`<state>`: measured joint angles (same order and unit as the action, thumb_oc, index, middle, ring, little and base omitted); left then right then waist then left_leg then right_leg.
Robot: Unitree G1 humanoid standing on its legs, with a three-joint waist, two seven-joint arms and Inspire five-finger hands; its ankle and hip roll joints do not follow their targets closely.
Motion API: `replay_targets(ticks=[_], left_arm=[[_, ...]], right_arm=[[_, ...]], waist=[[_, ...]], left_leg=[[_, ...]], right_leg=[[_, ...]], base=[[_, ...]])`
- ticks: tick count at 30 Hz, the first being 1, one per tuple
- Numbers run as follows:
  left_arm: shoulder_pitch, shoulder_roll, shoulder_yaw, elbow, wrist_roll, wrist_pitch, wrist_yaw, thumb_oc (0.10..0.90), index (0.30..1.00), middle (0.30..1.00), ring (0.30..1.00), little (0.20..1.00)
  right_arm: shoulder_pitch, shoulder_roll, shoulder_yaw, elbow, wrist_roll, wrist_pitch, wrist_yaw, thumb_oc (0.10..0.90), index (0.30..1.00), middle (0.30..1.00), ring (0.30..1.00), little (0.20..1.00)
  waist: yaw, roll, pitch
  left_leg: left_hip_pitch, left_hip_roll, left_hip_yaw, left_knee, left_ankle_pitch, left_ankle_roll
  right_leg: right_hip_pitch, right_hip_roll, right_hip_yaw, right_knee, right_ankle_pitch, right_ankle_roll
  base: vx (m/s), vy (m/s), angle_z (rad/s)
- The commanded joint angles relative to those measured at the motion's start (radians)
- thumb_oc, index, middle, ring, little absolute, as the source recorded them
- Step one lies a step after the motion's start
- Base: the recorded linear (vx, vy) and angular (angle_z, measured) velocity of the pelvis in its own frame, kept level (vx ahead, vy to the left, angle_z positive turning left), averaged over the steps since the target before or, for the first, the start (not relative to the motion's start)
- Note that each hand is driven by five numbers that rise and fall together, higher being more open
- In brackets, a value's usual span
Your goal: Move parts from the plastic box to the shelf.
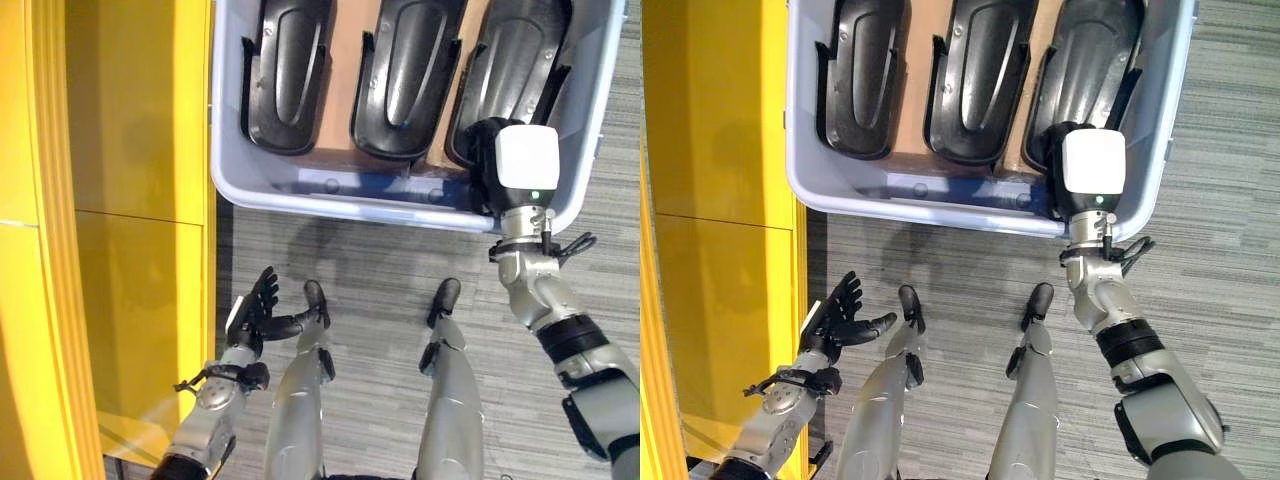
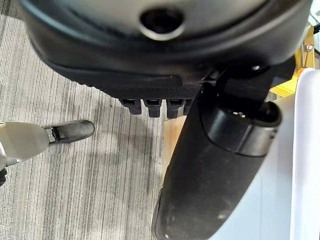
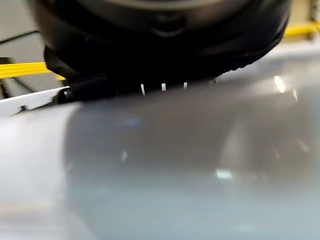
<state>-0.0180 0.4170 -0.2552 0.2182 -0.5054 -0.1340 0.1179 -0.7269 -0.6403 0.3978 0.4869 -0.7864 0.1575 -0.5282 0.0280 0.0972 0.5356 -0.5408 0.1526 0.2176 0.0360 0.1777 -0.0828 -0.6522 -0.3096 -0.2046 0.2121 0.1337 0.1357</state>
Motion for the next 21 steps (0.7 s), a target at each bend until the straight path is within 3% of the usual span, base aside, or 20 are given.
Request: replay_targets(ticks=[1,12,18,21], left_arm=[[0.075,0.058,-0.003,-0.083,-0.012,-0.065,-0.002,0.9,1.0,1.0,1.0,1.0],[0.062,0.051,-0.016,-0.058,-0.013,-0.058,-0.002,0.9,1.0,1.0,1.0,1.0],[0.081,0.05,-0.011,-0.009,-0.007,-0.043,-0.012,0.9,1.0,1.0,1.0,1.0],[0.104,0.049,0.001,0.007,0.002,-0.033,-0.02,0.9,1.0,1.0,1.0,1.0]], right_arm=[[0.024,-0.015,0.056,0.037,-0.011,-0.025,0.047,0.4,0.3,0.3,0.3,0.3],[0.093,-0.009,0.027,0.03,0.058,-0.036,0.038,0.4,0.3,0.3,0.3,0.3],[0.187,-0.04,-0.022,-0.045,0.097,-0.059,0.049,0.4,0.3,0.3,0.3,0.3],[0.27,-0.063,-0.097,-0.136,0.11,-0.076,0.041,0.4,0.3,0.3,0.3,0.3]], waist=[[-0.003,-0.006,-0.016],[-0.005,-0.032,-0.016],[-0.001,-0.059,-0.069],[-0.002,-0.075,-0.111]], left_leg=[[0.002,0.074,-0.053,0.144,-0.145,-0.057],[0.101,0.078,-0.056,0.112,-0.141,-0.058],[0.2,0.082,-0.057,0.075,-0.138,-0.06],[0.26,0.085,-0.056,0.053,-0.14,-0.06]], right_leg=[[0.008,-0.033,0.002,-0.003,0.023,0.035],[0.115,-0.029,-0.021,-0.028,0.027,0.039],[0.224,-0.026,-0.045,-0.058,0.024,0.046],[0.294,-0.021,-0.056,-0.079,0.019,0.053]], base=[[0.0,0.0,0.0],[0.0,0.002,0.04],[0.06,0.001,0.04],[0.08,0.014,0.06]])
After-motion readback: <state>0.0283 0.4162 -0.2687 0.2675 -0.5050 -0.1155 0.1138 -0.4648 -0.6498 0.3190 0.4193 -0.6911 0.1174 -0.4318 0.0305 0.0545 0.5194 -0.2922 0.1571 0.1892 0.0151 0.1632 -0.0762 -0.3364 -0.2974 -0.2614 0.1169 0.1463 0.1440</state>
